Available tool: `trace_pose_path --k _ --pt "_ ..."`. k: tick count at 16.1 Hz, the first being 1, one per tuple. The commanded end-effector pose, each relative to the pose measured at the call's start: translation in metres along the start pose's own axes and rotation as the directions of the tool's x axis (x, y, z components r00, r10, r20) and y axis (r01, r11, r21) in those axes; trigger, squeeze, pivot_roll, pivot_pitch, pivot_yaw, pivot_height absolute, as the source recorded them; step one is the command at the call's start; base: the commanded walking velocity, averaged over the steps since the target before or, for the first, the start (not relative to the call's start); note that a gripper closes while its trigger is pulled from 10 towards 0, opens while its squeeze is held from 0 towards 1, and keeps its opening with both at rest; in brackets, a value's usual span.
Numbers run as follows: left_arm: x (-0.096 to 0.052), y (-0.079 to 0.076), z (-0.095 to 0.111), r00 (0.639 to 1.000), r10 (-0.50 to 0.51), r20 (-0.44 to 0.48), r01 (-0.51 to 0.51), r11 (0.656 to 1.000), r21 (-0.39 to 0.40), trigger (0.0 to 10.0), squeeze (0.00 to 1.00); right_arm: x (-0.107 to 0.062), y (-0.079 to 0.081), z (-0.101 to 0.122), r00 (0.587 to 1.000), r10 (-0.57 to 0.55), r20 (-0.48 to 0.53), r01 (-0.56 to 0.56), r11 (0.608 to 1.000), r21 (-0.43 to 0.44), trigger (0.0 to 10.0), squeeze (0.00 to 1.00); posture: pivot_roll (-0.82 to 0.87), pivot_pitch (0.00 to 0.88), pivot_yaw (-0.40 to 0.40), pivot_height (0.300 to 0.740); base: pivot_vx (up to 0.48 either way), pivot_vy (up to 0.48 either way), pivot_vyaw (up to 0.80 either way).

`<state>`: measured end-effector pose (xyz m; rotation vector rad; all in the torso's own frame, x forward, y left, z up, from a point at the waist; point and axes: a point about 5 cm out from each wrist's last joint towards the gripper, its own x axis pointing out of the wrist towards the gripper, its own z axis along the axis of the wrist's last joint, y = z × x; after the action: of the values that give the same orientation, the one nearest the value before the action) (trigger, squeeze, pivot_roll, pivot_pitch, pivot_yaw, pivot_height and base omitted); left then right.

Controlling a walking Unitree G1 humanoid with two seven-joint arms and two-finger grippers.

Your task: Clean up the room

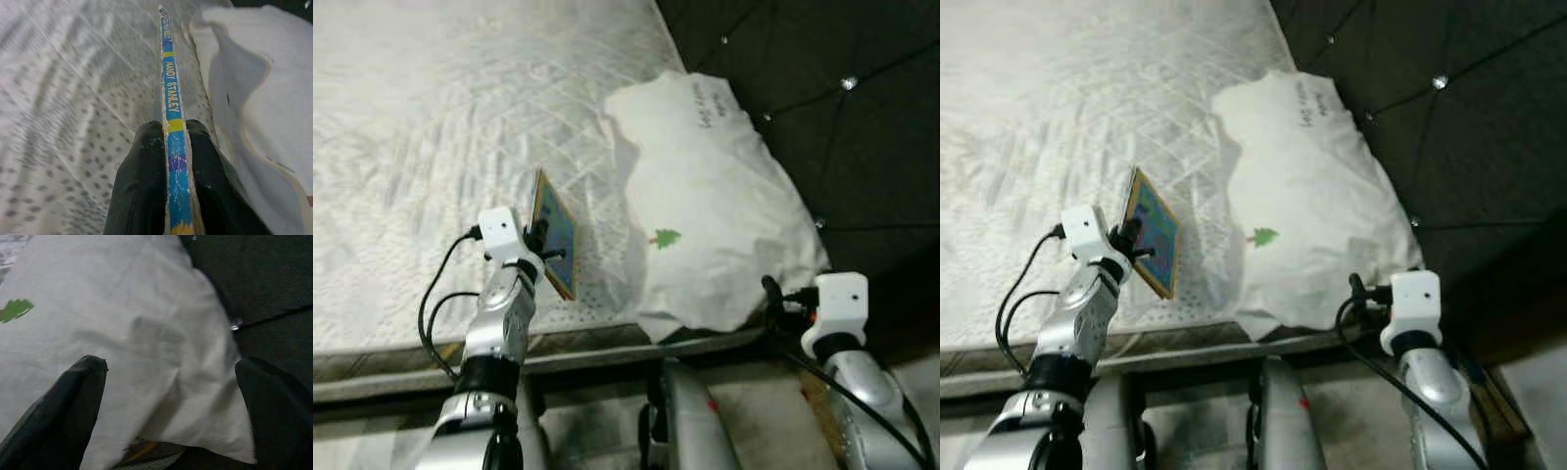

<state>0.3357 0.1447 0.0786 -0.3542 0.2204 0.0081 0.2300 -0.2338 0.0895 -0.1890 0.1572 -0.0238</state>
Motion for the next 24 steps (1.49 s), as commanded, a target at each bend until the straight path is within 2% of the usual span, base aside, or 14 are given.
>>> trace_pose_path --k 1,4,8,12,14,18,20,21,24 --pt "0.004 -0.008 -0.002 1.0 -0.021 0.003 0.021 0.999 -0.049 10.0 0.0 -0.003 -0.007 0.006 1.0 -0.005 0.01 0.005 1.0 -0.011 10.0 0.0 -0.22 0.177 -0.104 0.622 0.0 0.0 0.0" --pt "0.012 -0.026 -0.017 0.995 -0.072 -0.066 0.059 0.982 -0.177 10.0 0.0 -0.003 -0.01 0.02 0.999 0.019 0.036 -0.019 1.0 -0.007 10.0 0.0 -0.25 0.169 -0.117 0.622 0.0 0.0 0.0" --pt "0.014 -0.037 -0.027 0.99 -0.121 -0.073 0.107 0.98 -0.166 10.0 0.0 -0.008 0.004 0.028 0.991 0.115 0.061 -0.117 0.992 0.035 10.0 0.0 -0.27 0.167 -0.113 0.622 0.0 0.0 0.0" --pt "0.015 -0.045 -0.026 0.979 -0.197 -0.06 0.193 0.979 -0.065 10.0 0.0 -0.011 0.005 0.028 0.993 0.101 0.059 -0.104 0.994 0.042 10.0 0.0 -0.28 0.163 -0.096 0.622 0.0 0.0 0.0" --pt "0.015 -0.053 -0.023 0.962 -0.27 -0.034 0.271 0.962 0.03 10.0 0.0 -0.011 0.004 0.028 0.994 0.089 0.056 -0.091 0.995 0.041 10.0 0.0 -0.28 0.166 -0.092 0.622 0.0 0.0 0.0" --pt "0.013 -0.054 -0.029 0.962 -0.269 -0.045 0.272 0.955 0.119 10.0 0.0 -0.01 0.007 0.027 0.995 0.088 0.057 -0.09 0.995 0.044 10.0 0.0 -0.28 0.167 -0.087 0.622 0.0 0.0 0.0" --pt "0.012 -0.055 -0.034 0.962 -0.265 -0.072 0.272 0.953 0.131 10.0 0.0 -0.009 0.007 0.027 0.994 0.088 0.058 -0.091 0.995 0.045 10.0 0.0 -0.28 0.167 -0.087 0.622 0.0 0.0 0.0" --pt "0.011 -0.053 -0.038 0.965 -0.243 -0.096 0.256 0.954 0.156 10.0 0.0 -0.009 0.008 0.026 0.994 0.088 0.059 -0.091 0.995 0.044 10.0 0.0 -0.28 0.167 -0.087 0.622 0.0 0.0 0.0" --pt "0.012 -0.046 -0.036 0.985 -0.155 -0.081 0.169 0.962 0.216 10.0 0.0 -0.008 0.008 0.025 0.995 0.085 0.06 -0.088 0.995 0.041 10.0 0.0 -0.28 0.167 -0.087 0.622 0.0 0.0 0.0"
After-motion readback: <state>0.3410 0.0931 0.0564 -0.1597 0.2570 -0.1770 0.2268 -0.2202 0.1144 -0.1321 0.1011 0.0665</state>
